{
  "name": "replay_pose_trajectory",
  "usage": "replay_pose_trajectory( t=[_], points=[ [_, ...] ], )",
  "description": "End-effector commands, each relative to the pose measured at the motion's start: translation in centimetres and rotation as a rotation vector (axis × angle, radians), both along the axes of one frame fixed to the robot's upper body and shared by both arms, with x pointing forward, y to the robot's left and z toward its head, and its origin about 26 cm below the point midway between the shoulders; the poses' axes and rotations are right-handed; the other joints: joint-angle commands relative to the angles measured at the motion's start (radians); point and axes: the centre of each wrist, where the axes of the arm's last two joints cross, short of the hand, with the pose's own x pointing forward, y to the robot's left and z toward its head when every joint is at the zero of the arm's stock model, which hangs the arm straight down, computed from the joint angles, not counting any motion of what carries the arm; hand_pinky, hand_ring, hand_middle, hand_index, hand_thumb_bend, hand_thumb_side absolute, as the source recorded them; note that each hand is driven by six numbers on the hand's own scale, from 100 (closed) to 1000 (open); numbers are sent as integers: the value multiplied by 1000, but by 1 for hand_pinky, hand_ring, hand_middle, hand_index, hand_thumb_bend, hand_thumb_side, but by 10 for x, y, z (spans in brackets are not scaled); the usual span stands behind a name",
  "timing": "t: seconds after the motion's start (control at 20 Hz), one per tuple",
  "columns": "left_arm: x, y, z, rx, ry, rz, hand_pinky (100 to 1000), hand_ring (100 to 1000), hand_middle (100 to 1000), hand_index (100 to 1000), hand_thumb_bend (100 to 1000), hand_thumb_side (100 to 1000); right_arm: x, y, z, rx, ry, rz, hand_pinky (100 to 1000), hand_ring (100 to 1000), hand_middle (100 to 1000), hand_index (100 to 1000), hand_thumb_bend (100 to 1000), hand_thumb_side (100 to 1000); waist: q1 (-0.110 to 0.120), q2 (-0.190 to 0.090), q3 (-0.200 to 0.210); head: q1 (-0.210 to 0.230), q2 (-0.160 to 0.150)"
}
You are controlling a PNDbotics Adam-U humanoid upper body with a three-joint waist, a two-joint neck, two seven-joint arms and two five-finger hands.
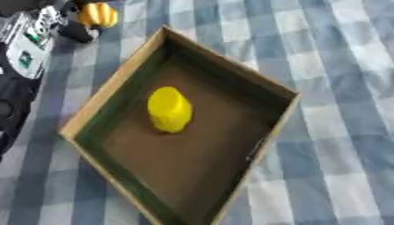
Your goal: Pick up objects on the table and place them in the box.
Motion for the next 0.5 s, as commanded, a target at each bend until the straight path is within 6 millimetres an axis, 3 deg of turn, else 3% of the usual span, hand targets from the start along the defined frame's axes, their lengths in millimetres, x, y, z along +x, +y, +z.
replay_pose_trajectory(
  t=[0.05, 0.3, 0.5],
  points=[
    [-13, -7, 24, 69, -98, -25, 758, 764, 633, 675, 100, 100, -5, -2, 6, -4, -18, -6, 821, 829, 609, 799, 100, 641, -18, -55, 11, -15, 21],
    [-37, -51, 44, 201, -190, -202, 762, 756, 631, 673, 100, 100, -5, -3, 1, 9, 3, -5, 821, 828, 611, 798, 100, 634, -33, -107, 41, -57, 63],
    [-65, -95, 44, 279, -219, -396, 764, 755, 634, 675, 100, 100, -4, -4, -4, 26, 17, -4, 822, 827, 613, 798, 100, 629, -31, -156, 21, -83, 93]
  ],
)
